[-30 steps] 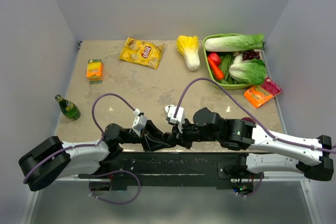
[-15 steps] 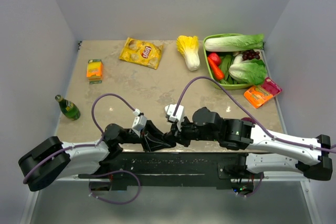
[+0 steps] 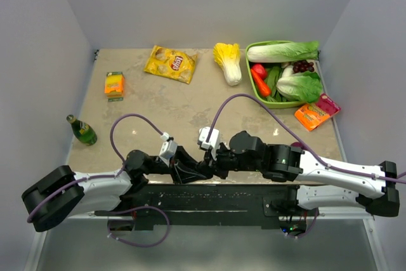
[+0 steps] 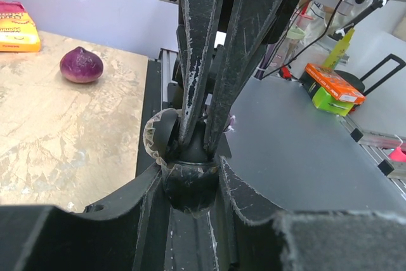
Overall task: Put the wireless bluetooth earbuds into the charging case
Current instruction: Place the earbud in the charging case.
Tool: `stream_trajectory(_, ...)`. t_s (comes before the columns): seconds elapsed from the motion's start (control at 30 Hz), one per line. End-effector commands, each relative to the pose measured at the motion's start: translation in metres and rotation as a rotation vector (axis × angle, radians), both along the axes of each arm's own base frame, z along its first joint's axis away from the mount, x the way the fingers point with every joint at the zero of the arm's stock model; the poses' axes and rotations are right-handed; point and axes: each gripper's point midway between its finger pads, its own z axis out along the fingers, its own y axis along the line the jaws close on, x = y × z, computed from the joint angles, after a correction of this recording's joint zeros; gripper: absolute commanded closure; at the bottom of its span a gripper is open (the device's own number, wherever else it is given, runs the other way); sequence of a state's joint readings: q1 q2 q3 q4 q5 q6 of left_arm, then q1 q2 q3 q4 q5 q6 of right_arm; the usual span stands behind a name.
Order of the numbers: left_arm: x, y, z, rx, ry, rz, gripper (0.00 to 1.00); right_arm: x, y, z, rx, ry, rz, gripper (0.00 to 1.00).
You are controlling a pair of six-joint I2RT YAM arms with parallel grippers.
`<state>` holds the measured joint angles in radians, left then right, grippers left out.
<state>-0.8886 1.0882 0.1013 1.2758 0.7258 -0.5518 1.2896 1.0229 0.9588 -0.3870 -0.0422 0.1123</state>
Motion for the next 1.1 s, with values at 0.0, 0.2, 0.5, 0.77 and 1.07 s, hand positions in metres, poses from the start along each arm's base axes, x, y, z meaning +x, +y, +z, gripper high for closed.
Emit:
stream_trajectory(0.0, 0.001, 0.002, 0.042, -0.148, -0.148, 0.023, 1.0, 0.0, 0.003, 0.009, 0.029, -0.004, -0.014, 1.0)
stream_trajectory(0.2, 0.003, 0.001, 0.04, -0.142, -0.142, 0.029, 1.0, 0.003, 0.003, 0.017, 0.053, -0.008, -0.037, 0.82)
stream_trajectory(0.5, 0.004, 0.0, 0.038, -0.138, -0.136, 0.035, 1.0, 0.011, 0.005, 0.039, 0.11, -0.028, -0.083, 0.68)
stream_trajectory(0.77, 0.01, 0.0, 0.031, -0.122, -0.117, 0.06, 1.0, 0.032, -0.031, 0.125, 0.37, -0.114, -0.261, 0.62)
stream_trajectory(1.07, 0.015, 0.003, 0.038, -0.148, -0.124, 0.109, 1.0, 0.069, -0.054, 0.057, 0.151, -0.086, -0.555, 0.72)
